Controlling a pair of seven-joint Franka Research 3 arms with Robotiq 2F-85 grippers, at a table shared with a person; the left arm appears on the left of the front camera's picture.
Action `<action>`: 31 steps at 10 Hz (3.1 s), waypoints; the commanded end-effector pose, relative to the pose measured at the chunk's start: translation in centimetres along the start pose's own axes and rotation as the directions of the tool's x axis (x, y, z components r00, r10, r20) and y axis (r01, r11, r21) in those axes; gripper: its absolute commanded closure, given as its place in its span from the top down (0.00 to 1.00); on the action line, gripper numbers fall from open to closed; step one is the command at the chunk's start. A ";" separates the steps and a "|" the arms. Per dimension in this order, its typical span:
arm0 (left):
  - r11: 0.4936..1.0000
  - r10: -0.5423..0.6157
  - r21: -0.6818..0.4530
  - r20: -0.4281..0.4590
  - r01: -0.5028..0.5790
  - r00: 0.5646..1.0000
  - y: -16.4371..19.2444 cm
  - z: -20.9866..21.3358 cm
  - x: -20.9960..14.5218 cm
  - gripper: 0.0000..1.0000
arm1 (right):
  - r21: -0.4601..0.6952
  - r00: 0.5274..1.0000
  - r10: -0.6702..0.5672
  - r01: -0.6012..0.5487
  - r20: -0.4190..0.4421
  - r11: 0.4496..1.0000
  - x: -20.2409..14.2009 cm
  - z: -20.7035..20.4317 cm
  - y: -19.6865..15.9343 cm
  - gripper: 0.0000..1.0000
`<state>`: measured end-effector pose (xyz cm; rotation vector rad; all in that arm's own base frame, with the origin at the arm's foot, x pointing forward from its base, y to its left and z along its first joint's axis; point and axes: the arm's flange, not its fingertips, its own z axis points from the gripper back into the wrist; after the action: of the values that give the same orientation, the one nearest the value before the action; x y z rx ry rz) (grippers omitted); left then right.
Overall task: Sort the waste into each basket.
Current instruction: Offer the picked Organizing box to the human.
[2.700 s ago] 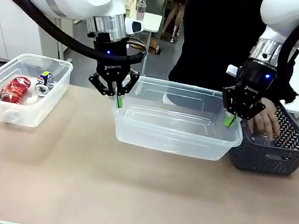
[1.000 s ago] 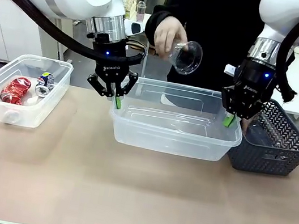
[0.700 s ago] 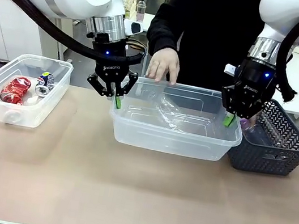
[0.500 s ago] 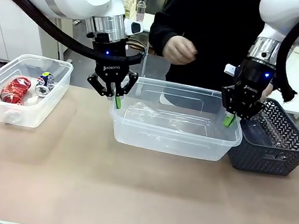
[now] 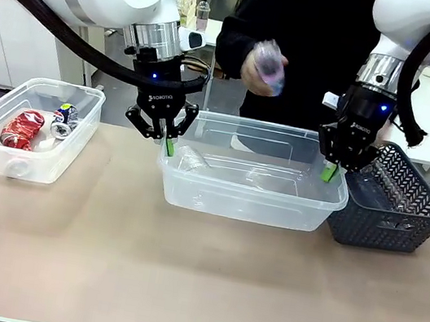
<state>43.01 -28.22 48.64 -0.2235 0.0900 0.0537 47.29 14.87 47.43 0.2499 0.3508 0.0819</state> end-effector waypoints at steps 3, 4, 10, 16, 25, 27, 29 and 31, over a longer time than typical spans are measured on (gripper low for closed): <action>1.000 0.013 -0.007 0.016 -0.013 1.000 0.5 0.8 0.1 0.00 | 0.004 0.999 0.034 -0.033 -0.014 0.999 -0.2 0.5 0.0 0.00; 1.000 0.013 -0.007 0.016 -0.013 1.000 0.5 0.8 0.1 0.00 | 0.004 0.999 0.034 -0.033 -0.014 0.999 -0.2 0.5 0.0 0.00; 1.000 0.013 -0.007 0.016 -0.013 1.000 0.5 0.8 0.1 0.00 | 0.004 0.999 0.034 -0.033 -0.014 0.999 -0.2 0.5 0.0 0.00; 1.000 0.013 -0.007 0.016 -0.013 1.000 0.5 0.8 0.1 0.00 | 0.004 0.999 0.034 -0.033 -0.014 0.999 -0.2 0.5 0.0 0.00; 1.000 0.013 -0.007 0.016 -0.013 1.000 0.5 0.8 0.1 0.00 | 0.004 0.999 0.034 -0.033 -0.014 0.999 -0.2 0.5 0.0 0.00; 1.000 0.013 -0.007 0.016 -0.013 1.000 0.5 0.8 0.1 0.00 | 0.004 0.999 0.034 -0.033 -0.014 0.999 -0.2 0.5 0.0 0.00; 1.000 0.013 -0.007 0.016 -0.013 1.000 0.5 0.8 0.1 0.00 | 0.004 0.999 0.034 -0.033 -0.014 0.999 -0.2 0.5 0.0 0.00; 1.000 0.013 -0.007 0.016 -0.013 1.000 0.5 0.8 0.1 0.00 | 0.004 0.999 0.034 -0.033 -0.014 0.999 -0.2 0.5 0.0 0.00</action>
<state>43.01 -28.22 48.64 -0.2233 0.0904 0.0536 47.28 14.88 47.42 0.2498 0.3512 0.0825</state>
